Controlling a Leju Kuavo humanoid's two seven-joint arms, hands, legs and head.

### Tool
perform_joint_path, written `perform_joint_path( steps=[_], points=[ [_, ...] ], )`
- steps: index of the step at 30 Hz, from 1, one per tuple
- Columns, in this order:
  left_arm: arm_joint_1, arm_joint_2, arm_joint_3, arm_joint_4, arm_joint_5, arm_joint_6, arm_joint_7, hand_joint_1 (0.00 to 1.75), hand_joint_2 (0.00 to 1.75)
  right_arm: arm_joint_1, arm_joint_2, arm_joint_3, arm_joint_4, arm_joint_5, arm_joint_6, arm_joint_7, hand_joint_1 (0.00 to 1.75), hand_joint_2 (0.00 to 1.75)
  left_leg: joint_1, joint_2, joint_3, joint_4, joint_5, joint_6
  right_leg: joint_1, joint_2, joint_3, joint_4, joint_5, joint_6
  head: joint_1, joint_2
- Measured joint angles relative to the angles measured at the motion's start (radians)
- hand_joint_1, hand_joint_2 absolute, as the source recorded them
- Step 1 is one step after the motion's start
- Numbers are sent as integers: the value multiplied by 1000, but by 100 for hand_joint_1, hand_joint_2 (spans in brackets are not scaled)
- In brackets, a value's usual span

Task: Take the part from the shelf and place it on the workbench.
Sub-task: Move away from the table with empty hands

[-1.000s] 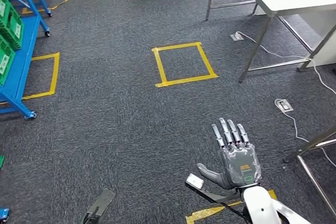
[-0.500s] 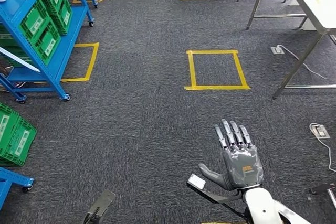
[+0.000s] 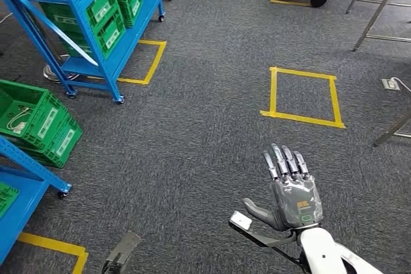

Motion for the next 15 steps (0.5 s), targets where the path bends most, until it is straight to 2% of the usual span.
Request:
perform_joint_path(
  steps=[1,2,3,5,6,7,8,9,10,11,12,13,14,15],
  points=[
    [2,0,0,0,0,0,0,0,0,-1,0,0,-1,0,0,0,0,0,0,-12,0,-2,1,7,-3,-2,1,1,-4,6,1,0],
    [3,1,0,0,0,0,0,0,0,-2,0,-1,-1,0,0,0,0,0,2,-23,0,-3,2,13,-6,14,-2,12,-14,11,2,0],
    [3,1,0,0,0,0,0,0,0,-2,-1,-1,-2,0,-1,0,0,0,4,-35,1,-5,4,19,-8,40,-15,42,-34,15,5,0],
    [0,0,0,0,0,0,0,0,0,0,-2,-1,-3,0,-1,0,0,0,5,-57,2,-5,5,27,-11,99,-77,167,-93,18,11,0],
    [-1,0,0,0,0,0,0,0,0,1,-2,-1,-3,0,-1,0,0,0,5,-69,1,-5,5,29,-10,111,-115,239,-120,18,13,0],
    [0,0,0,0,-1,-1,0,0,0,3,-3,0,-3,0,-1,0,0,0,4,-82,1,-5,5,30,-10,116,-146,291,-132,17,13,0],
    [0,0,0,0,-1,-1,0,0,0,3,-3,0,-3,0,-1,0,0,0,3,-96,2,-4,5,31,-10,118,-160,307,-125,16,13,0],
    [1,0,0,0,-2,-1,0,0,0,4,-3,0,-3,0,-1,0,0,0,3,-110,3,-4,5,30,-10,121,-154,280,-98,13,13,0],
    [1,0,0,0,-2,-2,0,0,0,4,-3,0,-3,0,-1,0,0,0,3,-124,4,-4,5,30,-11,131,-128,218,-59,11,13,0],
    [0,0,0,0,-3,-3,0,0,0,3,-3,0,-3,0,-1,0,0,0,4,-138,5,-4,5,28,-13,157,-95,145,-23,9,13,0],
    [-1,-1,0,0,-4,-5,0,0,0,3,-3,0,-3,0,-2,0,0,0,4,-151,4,-2,6,24,-17,185,-63,79,1,7,13,0],
    [-1,-1,0,0,-4,-6,0,0,0,4,-3,0,-3,0,-2,0,0,0,5,-162,0,-1,7,18,-19,207,-42,36,12,6,12,0],
    [-1,-1,0,0,-4,-8,0,0,0,4,-3,0,-4,0,-2,0,0,0,6,-175,-4,-2,10,11,-19,220,-33,18,13,3,12,0],
    [0,-1,0,0,-4,-10,0,0,0,3,-3,0,-4,0,-2,0,0,0,9,-187,-9,-3,14,2,-18,215,-30,15,12,-1,11,0]
  ],
)
